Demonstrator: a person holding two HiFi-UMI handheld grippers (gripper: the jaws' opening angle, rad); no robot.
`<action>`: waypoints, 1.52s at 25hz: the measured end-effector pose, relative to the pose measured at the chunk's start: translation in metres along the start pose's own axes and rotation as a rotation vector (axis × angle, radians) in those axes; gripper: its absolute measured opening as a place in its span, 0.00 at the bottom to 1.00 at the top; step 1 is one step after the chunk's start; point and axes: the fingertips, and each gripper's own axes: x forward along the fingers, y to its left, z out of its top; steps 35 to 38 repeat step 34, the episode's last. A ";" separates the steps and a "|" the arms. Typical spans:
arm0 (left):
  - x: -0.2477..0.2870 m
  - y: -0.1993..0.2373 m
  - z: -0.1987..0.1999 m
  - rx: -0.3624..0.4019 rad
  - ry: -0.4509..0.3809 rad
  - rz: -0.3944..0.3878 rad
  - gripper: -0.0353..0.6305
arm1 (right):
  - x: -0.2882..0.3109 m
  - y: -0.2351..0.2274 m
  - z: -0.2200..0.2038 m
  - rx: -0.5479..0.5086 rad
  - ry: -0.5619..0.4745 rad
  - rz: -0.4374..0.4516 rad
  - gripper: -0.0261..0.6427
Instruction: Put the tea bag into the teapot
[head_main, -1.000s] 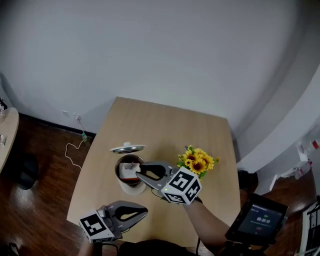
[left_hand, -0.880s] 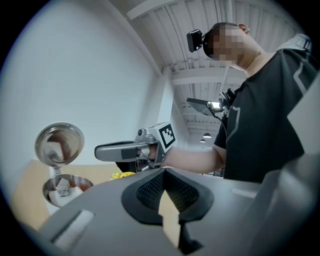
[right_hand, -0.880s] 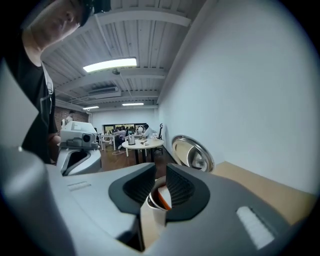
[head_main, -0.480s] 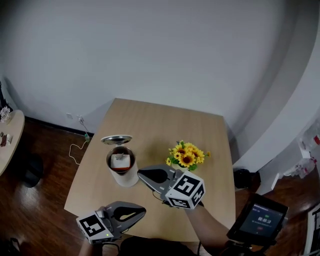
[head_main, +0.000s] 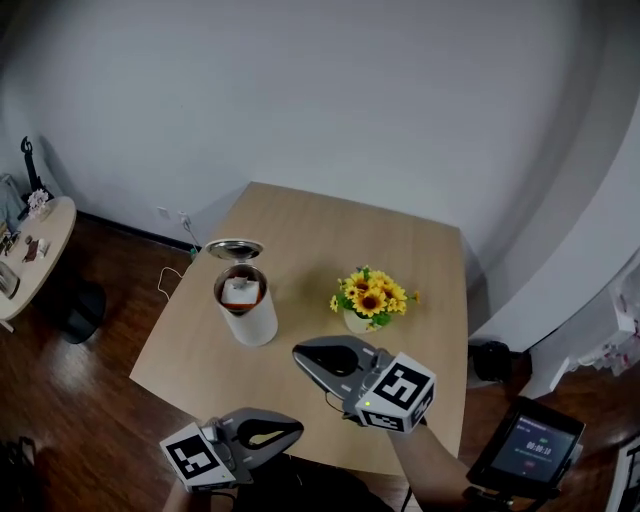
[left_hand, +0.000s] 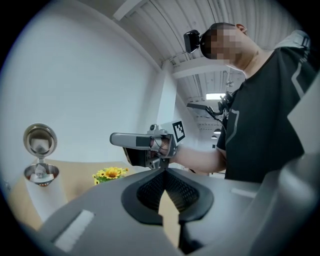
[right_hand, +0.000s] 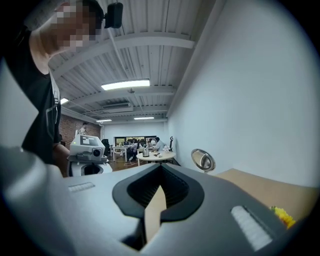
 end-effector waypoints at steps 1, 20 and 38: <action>0.000 -0.005 0.000 0.005 0.002 -0.003 0.06 | -0.004 0.004 0.000 -0.004 0.000 -0.009 0.04; -0.031 -0.017 0.013 0.029 0.004 -0.066 0.06 | -0.006 0.021 0.010 0.005 -0.025 -0.114 0.04; -0.042 -0.035 0.006 0.038 -0.017 -0.067 0.06 | -0.004 0.042 0.014 -0.014 -0.056 -0.115 0.04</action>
